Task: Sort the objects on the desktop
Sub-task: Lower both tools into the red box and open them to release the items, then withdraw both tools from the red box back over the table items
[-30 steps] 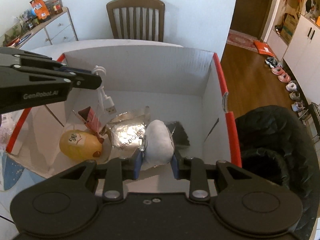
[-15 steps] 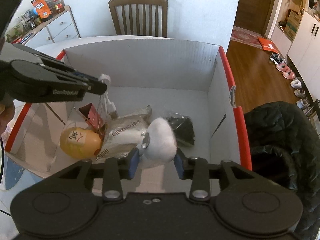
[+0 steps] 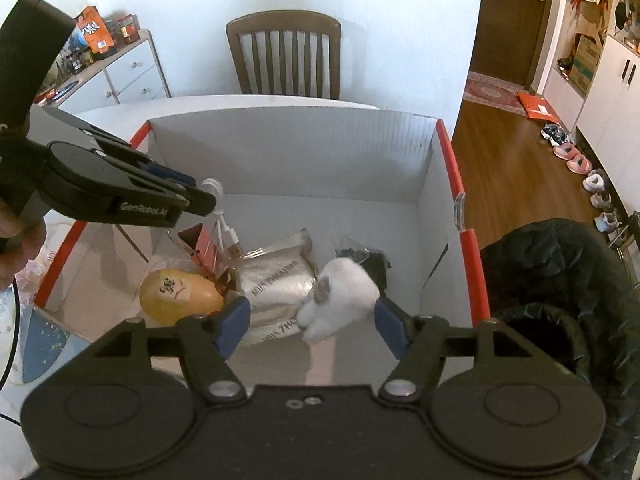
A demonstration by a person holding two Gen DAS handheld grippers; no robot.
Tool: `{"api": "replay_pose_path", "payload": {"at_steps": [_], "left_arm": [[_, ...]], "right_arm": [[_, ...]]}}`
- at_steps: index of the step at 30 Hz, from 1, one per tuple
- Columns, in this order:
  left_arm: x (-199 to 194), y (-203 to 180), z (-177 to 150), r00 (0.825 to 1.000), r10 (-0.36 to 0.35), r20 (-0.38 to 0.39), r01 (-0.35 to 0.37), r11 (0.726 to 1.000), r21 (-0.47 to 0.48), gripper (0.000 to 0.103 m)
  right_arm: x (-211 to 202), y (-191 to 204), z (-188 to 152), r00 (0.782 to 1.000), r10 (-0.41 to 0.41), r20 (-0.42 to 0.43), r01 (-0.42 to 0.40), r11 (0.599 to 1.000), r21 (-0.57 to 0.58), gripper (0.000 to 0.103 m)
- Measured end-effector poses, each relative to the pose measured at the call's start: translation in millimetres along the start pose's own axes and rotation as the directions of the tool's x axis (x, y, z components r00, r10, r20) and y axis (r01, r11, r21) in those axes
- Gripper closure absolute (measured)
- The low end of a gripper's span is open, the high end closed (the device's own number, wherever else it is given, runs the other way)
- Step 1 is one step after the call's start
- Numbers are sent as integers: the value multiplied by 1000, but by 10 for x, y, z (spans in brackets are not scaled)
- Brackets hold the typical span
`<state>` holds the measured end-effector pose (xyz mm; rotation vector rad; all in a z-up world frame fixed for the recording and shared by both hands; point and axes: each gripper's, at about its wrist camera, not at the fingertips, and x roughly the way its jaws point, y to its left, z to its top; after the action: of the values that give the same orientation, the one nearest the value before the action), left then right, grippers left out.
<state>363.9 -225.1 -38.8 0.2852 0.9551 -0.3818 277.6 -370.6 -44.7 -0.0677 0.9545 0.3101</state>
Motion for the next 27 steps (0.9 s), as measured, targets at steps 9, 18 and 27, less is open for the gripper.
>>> {"api": "replay_pose_path", "payload": {"at_steps": [9,18,27], "left_arm": [[-380,-26,-94,997,-35,72,35,999,11,31],[-728,-18,-293,989,-69,130,71,997,-10,31],[-1090,-37,-580,974,-92,206,99,995,-23,31]], "right_arm": [[-188,48,-17,999,4,39,-4,1000,-1,32],[-392,136,-25,997,8,77,-7,1000,-3,31],[-651,322,-93,990,25,138,-22,999,-25,28]]}}
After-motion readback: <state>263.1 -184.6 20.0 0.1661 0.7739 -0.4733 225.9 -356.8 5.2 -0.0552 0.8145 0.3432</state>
